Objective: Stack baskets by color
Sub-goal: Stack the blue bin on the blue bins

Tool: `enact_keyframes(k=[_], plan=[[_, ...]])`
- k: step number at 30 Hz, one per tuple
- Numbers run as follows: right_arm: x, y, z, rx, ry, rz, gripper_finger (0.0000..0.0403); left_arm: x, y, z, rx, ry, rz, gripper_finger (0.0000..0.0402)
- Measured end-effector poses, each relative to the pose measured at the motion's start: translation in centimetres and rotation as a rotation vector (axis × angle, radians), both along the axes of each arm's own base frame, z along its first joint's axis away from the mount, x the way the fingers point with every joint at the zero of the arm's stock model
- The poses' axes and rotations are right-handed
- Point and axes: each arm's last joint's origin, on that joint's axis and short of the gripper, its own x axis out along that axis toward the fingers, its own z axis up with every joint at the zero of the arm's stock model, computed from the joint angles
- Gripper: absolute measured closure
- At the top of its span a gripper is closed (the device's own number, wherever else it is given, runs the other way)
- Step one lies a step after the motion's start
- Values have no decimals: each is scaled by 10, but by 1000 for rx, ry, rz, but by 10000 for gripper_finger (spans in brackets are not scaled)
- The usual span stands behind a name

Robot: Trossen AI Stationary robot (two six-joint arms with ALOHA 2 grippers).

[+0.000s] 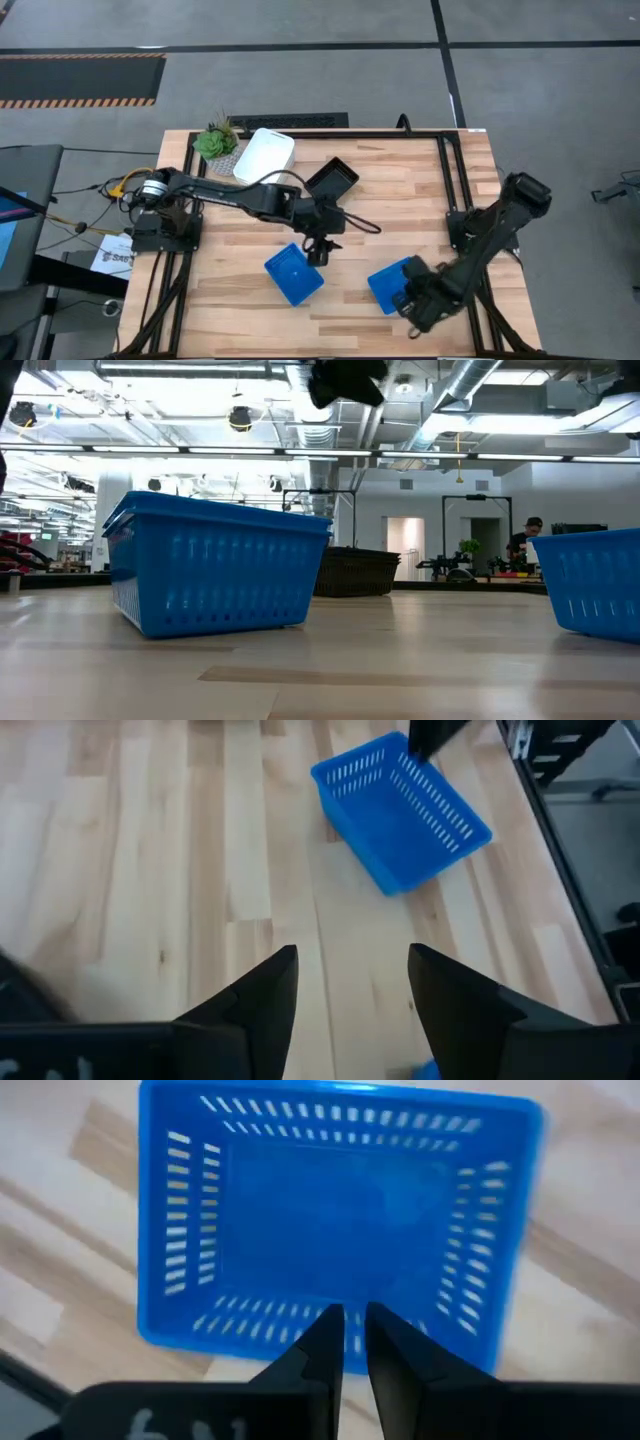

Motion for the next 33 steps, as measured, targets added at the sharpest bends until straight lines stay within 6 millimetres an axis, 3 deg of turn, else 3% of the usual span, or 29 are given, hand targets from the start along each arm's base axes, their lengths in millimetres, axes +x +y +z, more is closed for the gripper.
enact_keyframes(k=[4,10,16,20,24,27,33], plan=[[23,-13,-25,-49,87,14,337,-18,3,22,13,-20,35,223],[71,-53,-50,-103,124,85,337,-50,9,54,28,-43,135,223],[122,-92,-61,-107,-57,201,337,-80,13,72,86,-17,240,223],[142,-117,-53,-157,-194,213,337,-95,14,77,116,13,314,223],[150,-132,-33,-168,-283,236,337,-100,13,76,149,34,371,223],[140,-126,-6,-159,-309,262,337,-95,12,71,136,17,452,223],[83,-107,57,-71,-335,121,337,-85,15,32,58,31,802,223]])
